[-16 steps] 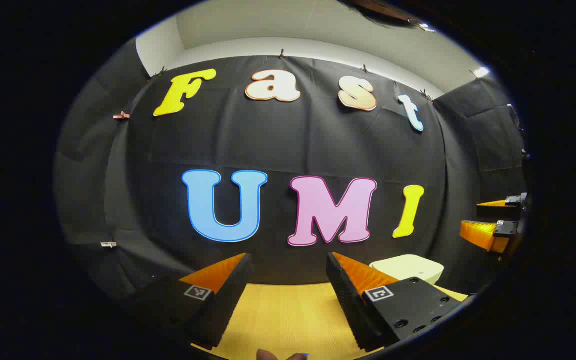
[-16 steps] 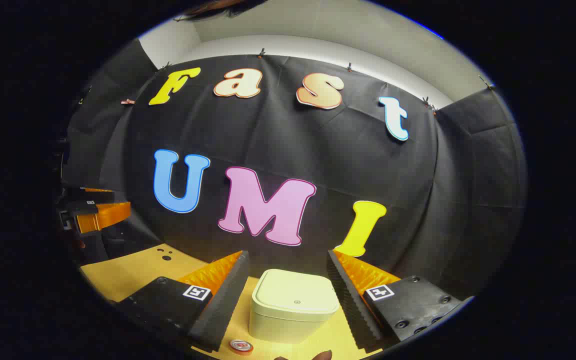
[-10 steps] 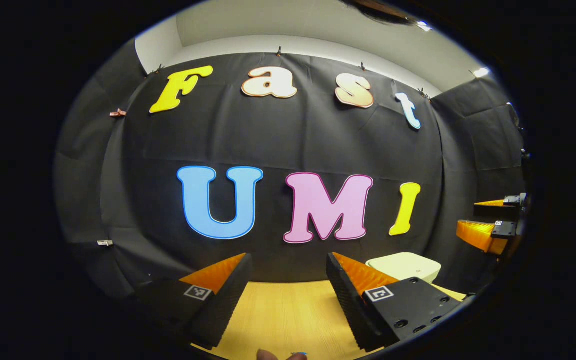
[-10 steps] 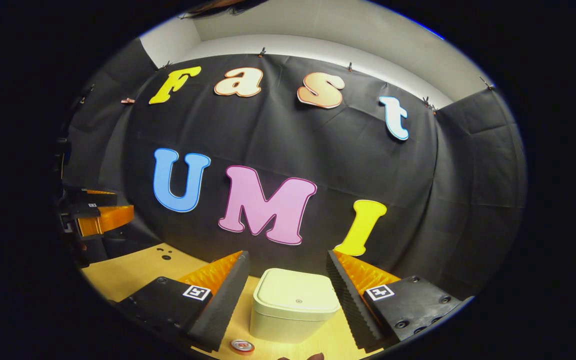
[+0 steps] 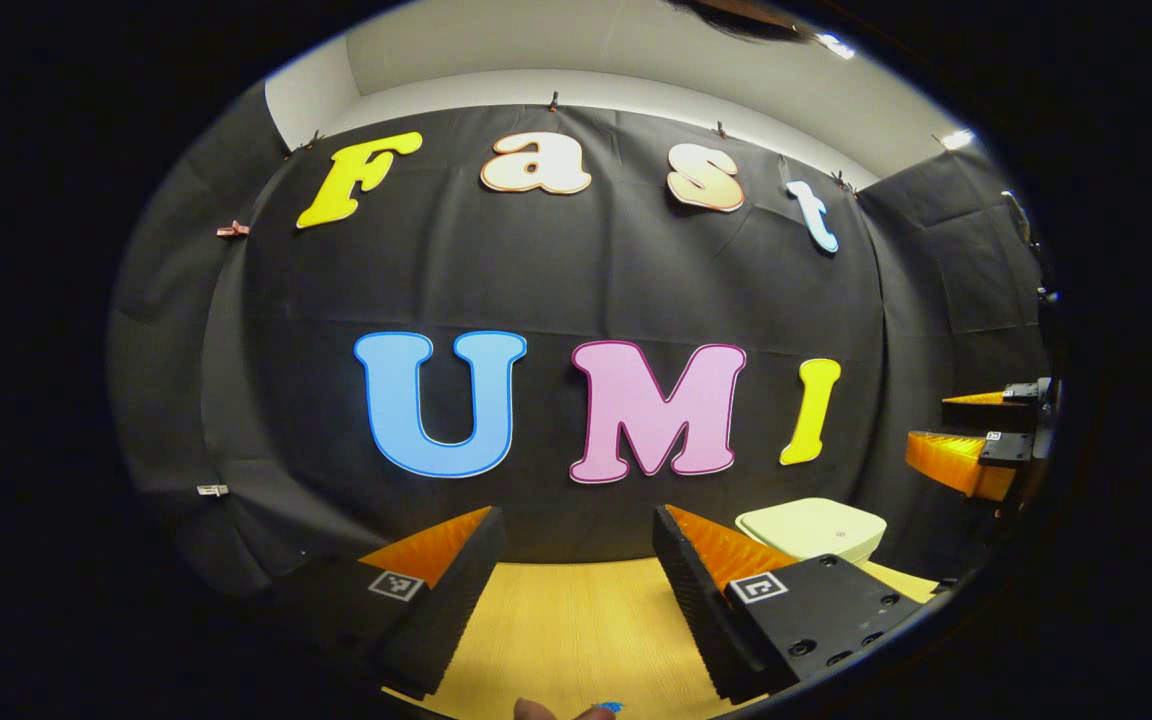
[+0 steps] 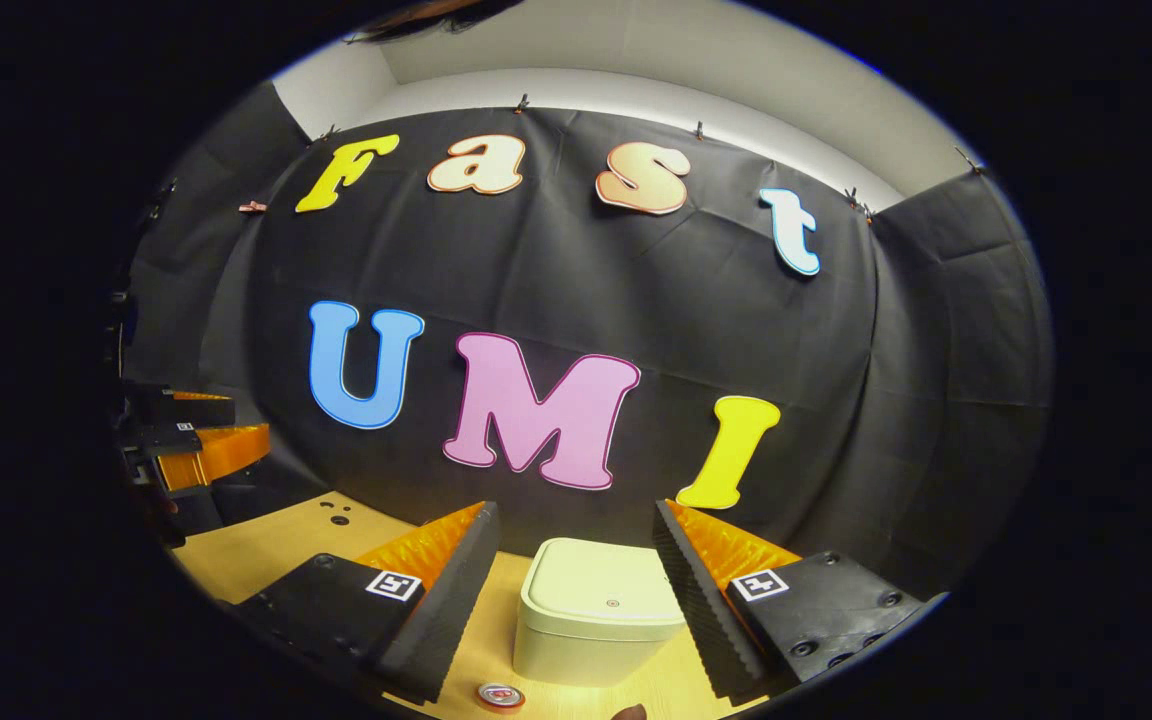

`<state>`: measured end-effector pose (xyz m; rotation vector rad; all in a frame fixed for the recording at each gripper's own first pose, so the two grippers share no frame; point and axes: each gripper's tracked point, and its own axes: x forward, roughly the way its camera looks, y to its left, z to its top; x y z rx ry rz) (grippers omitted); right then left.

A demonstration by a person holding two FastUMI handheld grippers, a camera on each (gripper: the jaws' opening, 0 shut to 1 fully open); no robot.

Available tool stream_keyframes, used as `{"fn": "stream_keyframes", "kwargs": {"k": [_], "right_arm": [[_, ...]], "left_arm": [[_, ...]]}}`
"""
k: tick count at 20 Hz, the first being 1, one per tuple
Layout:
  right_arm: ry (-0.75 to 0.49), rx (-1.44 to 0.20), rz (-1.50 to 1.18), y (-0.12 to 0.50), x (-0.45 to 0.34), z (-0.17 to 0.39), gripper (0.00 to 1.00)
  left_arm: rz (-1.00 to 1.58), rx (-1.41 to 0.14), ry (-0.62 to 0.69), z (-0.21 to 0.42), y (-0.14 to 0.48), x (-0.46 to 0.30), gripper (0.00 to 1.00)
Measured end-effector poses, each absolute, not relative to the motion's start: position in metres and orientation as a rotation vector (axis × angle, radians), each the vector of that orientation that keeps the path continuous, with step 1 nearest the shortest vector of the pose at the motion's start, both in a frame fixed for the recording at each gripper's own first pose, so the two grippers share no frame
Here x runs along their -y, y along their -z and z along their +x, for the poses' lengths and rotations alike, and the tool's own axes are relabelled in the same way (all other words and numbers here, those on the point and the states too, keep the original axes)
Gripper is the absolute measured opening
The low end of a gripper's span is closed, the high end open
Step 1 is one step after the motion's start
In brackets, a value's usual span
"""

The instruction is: Press the lid of the desktop garbage bin to open it, pick up the crumpled paper on the desktop and throw it into the bin, then pick up the pop can on the desktop and drop it into the bin, and finally close the garbage bin lid.

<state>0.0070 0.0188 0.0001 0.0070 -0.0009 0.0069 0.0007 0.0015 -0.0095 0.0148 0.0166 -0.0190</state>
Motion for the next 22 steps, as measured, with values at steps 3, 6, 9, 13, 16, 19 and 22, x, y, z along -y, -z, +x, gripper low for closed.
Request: {"fn": "stream_keyframes", "kwargs": {"k": [3, 6, 9, 13, 16, 19, 22], "right_arm": [[-0.012, -0.001, 0.02, 0.001, -0.022, 0.007, 0.93], [-0.009, -0.011, 0.037, 0.004, -0.021, 0.011, 0.67], [0.013, -0.029, 0.059, 0.009, -0.01, 0.017, 0.3], [0.065, -0.046, 0.07, 0.014, 0.013, 0.029, 0.05], [0.046, -0.108, 0.152, 0.027, 0.02, 0.046, 0.05], [0.045, -0.145, 0.171, 0.044, 0.034, 0.074, 0.05], [0.022, -0.234, 0.113, 0.088, 0.041, 0.101, 0.05]], "left_arm": [[0.015, -0.019, 0.018, 0.002, 0.012, -0.002, 0.95], [0.023, -0.014, 0.012, 0.003, 0.011, -0.004, 0.95], [0.022, -0.016, 0.012, 0.005, 0.012, -0.004, 0.95], [0.023, -0.013, 0.016, 0.007, 0.011, -0.002, 0.95], [0.017, -0.012, 0.02, 0.007, 0.013, 0.001, 0.95], [0.015, -0.014, 0.021, 0.006, 0.013, 0.004, 0.95], [0.017, -0.023, 0.016, 0.004, 0.018, 0.006, 0.95]]}}
